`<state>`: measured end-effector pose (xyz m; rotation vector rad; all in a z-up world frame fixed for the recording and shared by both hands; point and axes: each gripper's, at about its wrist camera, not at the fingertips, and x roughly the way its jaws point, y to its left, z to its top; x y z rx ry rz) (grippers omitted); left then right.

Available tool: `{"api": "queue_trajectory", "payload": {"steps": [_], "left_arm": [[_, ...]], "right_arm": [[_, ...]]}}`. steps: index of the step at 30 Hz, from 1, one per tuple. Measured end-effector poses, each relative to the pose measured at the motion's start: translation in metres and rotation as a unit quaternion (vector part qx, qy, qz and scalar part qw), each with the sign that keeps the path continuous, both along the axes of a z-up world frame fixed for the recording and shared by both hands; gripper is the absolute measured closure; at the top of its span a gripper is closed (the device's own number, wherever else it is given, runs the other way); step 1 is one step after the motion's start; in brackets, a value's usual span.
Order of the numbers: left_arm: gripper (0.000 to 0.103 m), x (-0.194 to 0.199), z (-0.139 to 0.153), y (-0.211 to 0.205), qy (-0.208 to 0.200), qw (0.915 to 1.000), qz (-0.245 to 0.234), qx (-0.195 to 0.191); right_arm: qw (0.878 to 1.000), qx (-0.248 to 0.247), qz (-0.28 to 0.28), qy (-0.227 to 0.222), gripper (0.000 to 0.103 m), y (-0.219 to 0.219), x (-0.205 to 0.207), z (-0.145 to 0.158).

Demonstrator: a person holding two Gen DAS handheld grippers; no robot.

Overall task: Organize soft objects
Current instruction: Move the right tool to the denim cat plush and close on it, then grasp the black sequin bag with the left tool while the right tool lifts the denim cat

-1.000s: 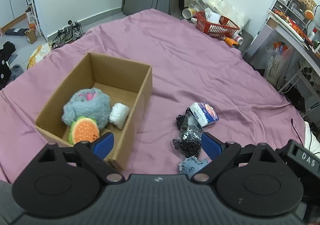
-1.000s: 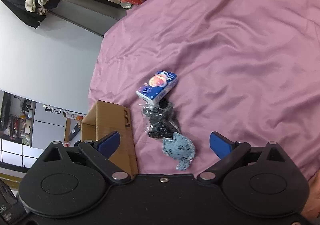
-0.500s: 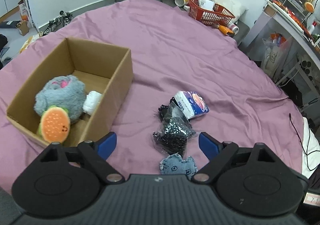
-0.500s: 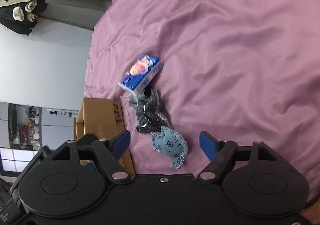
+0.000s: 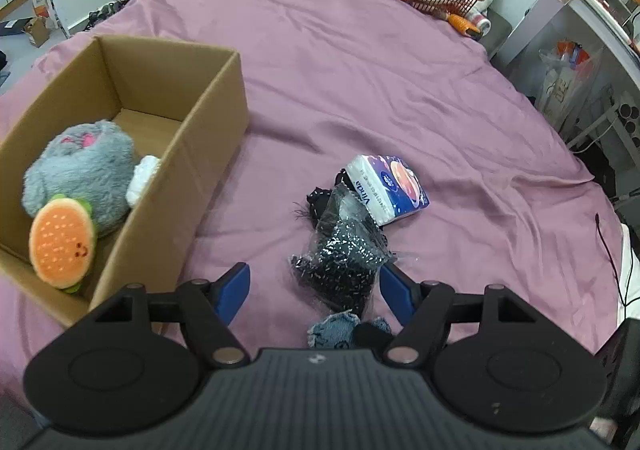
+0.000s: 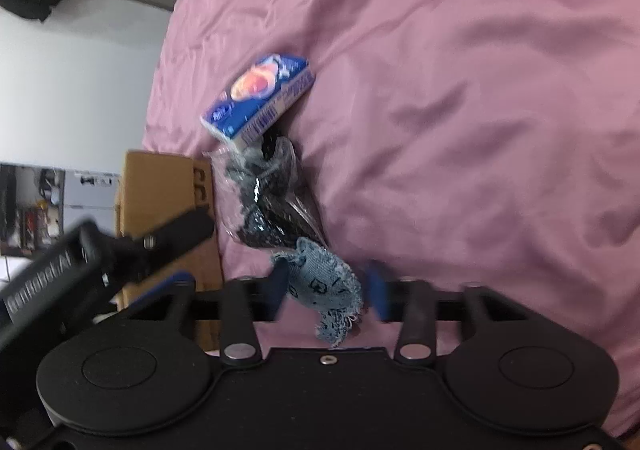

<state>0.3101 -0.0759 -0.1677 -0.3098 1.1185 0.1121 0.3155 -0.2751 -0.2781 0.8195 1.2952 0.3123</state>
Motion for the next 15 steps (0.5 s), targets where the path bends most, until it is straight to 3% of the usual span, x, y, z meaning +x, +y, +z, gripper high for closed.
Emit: {"api": "queue_trajectory", "payload": {"steps": [2,5,9,13,14,15], "left_arm": [[0.032,0.004,-0.004,-0.001,0.002,1.0000,-0.002,-0.001],[0.032,0.009,-0.012,-0.007,0.005,0.9999,-0.010,0.005],[0.032,0.018,-0.026,-0.019,0.015,0.9987,-0.041,0.025],[0.032,0.023,-0.037,-0.024,0.019,0.9981,-0.055,0.021],[0.033,0.023,-0.038,-0.025,0.020,0.9979,-0.056,0.023],[0.045,0.022,-0.040,-0.025,0.023,0.9978,-0.057,0.024]], "right_arm": [[1.000,0.000,-0.001,-0.006,0.080,-0.001,0.001,0.000],[1.000,0.005,-0.007,-0.004,0.084,-0.006,0.004,-0.004],[1.000,0.005,-0.015,-0.007,0.085,-0.010,0.003,-0.005],[1.000,-0.003,-0.017,-0.011,0.085,-0.012,-0.001,-0.002],[1.000,-0.005,-0.020,-0.011,0.086,-0.014,-0.002,-0.001],[1.000,-0.008,-0.023,-0.010,0.086,-0.016,-0.003,0.000]]}}
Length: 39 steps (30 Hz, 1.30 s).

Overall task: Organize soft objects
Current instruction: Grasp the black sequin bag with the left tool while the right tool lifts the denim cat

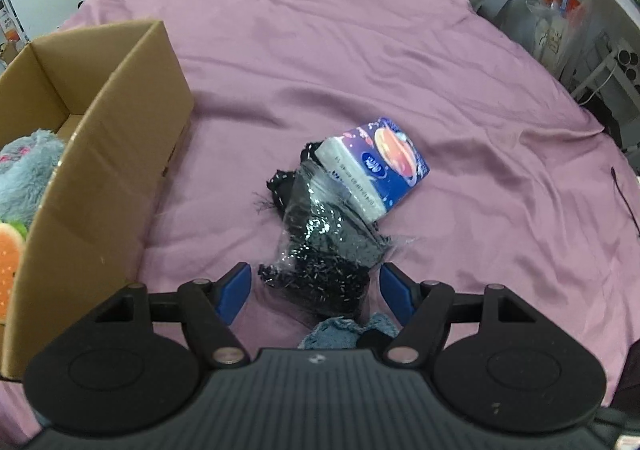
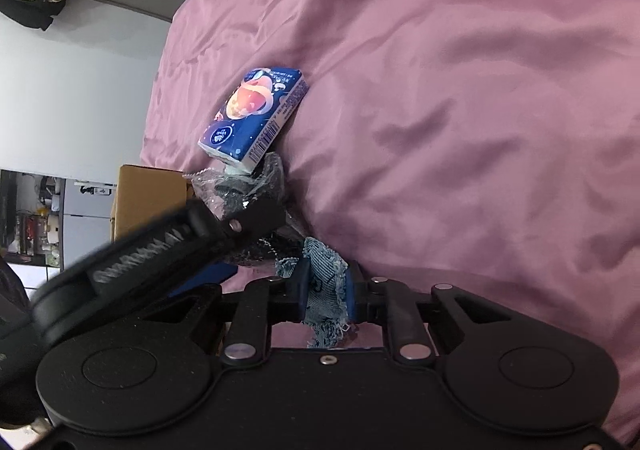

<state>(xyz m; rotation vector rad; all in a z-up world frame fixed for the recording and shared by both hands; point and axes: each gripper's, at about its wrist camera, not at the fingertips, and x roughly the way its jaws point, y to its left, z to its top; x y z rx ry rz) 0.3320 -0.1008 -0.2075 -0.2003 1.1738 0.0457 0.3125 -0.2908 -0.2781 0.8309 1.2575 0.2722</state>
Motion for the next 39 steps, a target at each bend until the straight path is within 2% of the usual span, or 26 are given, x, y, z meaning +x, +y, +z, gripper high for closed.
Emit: {"api": "queue_trajectory", "payload": {"steps": [3,6,14,25,39], "left_arm": [[0.060,-0.005,0.002,0.002,0.003,1.0000,0.003,-0.003],[0.063,-0.011,0.010,0.004,0.003,1.0000,0.004,0.001],[0.064,-0.027,0.034,0.017,-0.010,0.9996,0.026,-0.005],[0.063,-0.059,0.077,0.039,-0.051,0.9981,0.025,-0.024],[0.063,-0.072,0.106,0.066,-0.082,0.9949,0.043,-0.041]], "right_arm": [[1.000,-0.006,-0.007,-0.001,0.086,-0.001,-0.002,0.003],[1.000,-0.010,-0.013,-0.003,0.086,-0.003,-0.008,0.008],[0.998,-0.033,-0.039,-0.024,0.087,-0.013,-0.027,0.032],[0.993,-0.068,-0.026,-0.092,0.087,-0.008,-0.033,0.079],[0.987,-0.072,-0.012,-0.142,0.087,0.021,-0.034,0.122]]}}
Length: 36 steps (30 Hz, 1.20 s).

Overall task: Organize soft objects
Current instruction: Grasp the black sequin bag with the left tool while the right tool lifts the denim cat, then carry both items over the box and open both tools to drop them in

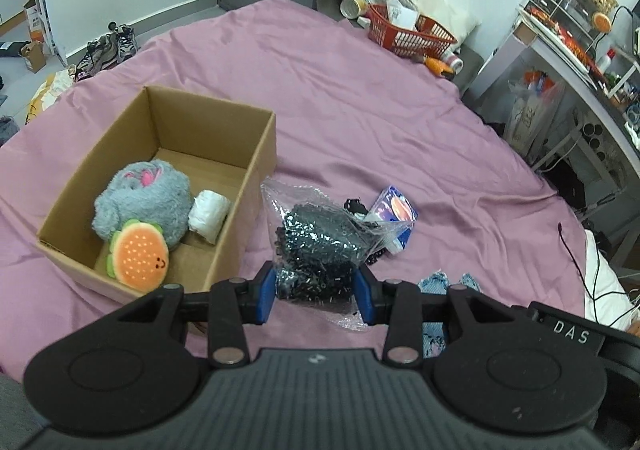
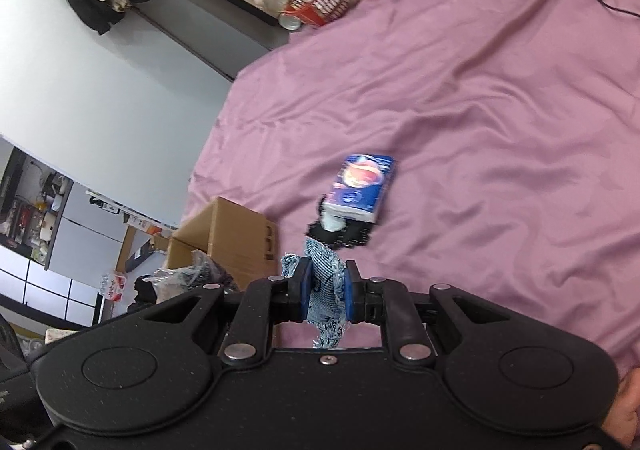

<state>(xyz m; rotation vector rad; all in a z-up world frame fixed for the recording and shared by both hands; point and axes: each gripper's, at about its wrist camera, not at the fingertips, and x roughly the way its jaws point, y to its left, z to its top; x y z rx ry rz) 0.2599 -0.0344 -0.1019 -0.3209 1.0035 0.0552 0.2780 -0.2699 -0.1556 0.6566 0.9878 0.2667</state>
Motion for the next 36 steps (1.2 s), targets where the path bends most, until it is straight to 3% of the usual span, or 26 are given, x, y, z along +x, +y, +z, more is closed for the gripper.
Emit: {"api": "queue_trajectory", "payload": {"steps": [18,36], "left_arm": [[0.063,0.005,0.011,0.051,-0.013,0.9991,0.037,-0.018],[0.063,0.028,0.012,0.123,-0.016,0.9956,0.087,-0.029]], "right_arm": [[0.999,-0.015,0.027,-0.034,0.087,0.059,0.015,0.035],[0.998,-0.025,0.053,-0.038,0.087,0.117,0.048,0.043]]}}
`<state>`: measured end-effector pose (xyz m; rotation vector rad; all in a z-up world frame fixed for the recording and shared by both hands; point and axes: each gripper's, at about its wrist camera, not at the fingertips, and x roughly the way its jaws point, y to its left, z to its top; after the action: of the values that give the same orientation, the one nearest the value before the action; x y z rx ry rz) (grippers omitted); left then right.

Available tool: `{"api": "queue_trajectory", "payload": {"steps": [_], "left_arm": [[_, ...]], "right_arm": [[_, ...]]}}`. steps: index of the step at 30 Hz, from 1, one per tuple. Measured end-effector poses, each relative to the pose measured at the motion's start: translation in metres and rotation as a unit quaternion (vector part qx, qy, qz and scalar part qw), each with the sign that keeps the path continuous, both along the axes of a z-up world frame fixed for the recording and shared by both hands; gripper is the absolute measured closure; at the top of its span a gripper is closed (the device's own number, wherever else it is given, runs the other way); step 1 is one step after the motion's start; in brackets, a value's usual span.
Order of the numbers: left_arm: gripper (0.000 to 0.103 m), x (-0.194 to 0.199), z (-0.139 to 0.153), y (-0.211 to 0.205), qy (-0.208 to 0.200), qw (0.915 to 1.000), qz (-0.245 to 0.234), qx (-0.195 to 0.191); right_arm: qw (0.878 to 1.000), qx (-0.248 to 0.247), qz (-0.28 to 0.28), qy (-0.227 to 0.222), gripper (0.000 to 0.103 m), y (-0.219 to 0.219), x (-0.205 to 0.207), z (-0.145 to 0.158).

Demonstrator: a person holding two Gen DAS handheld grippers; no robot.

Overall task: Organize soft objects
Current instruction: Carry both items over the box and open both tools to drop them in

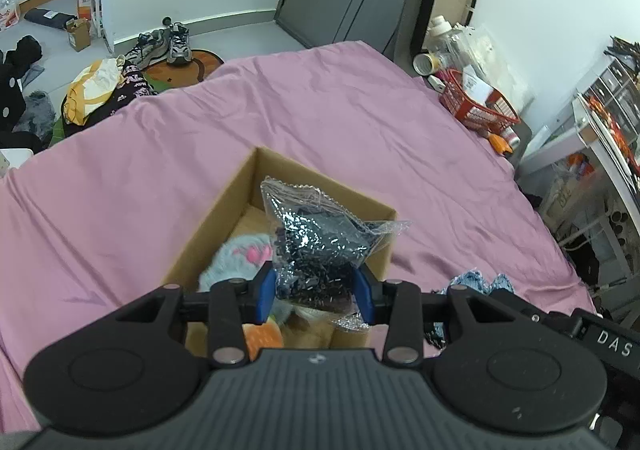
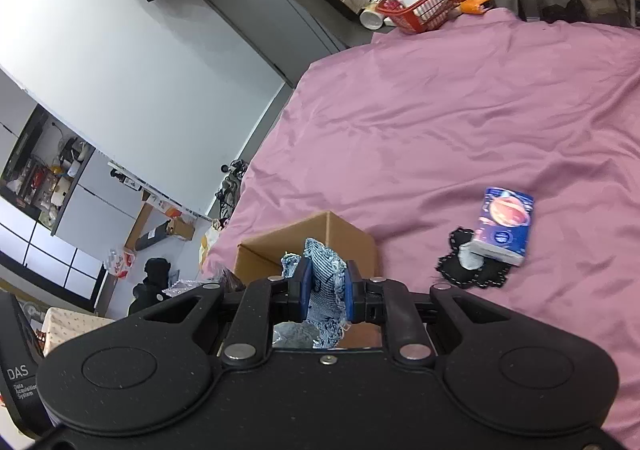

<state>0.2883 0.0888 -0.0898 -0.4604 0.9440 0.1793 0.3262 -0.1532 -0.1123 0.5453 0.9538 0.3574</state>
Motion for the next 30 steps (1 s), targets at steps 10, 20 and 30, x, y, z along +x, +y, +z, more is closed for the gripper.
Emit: {"api": "queue_trajectory", "payload": {"steps": [10,20,30], "left_arm": [[0.063,0.020,-0.008,0.023,0.011,0.9999,0.008,-0.004],[0.038,0.029,-0.011,0.034,0.004,0.9995,0.019,-0.023],[0.038,0.019,-0.009,0.028,0.015,0.9997,0.018,-0.007]], "right_arm": [[1.000,-0.005,0.021,0.007,0.086,0.031,0.021,-0.001],[0.999,-0.006,0.036,0.023,0.086,0.045,0.024,-0.007],[0.997,0.003,0.057,0.050,0.057,0.046,0.007,-0.007]]}}
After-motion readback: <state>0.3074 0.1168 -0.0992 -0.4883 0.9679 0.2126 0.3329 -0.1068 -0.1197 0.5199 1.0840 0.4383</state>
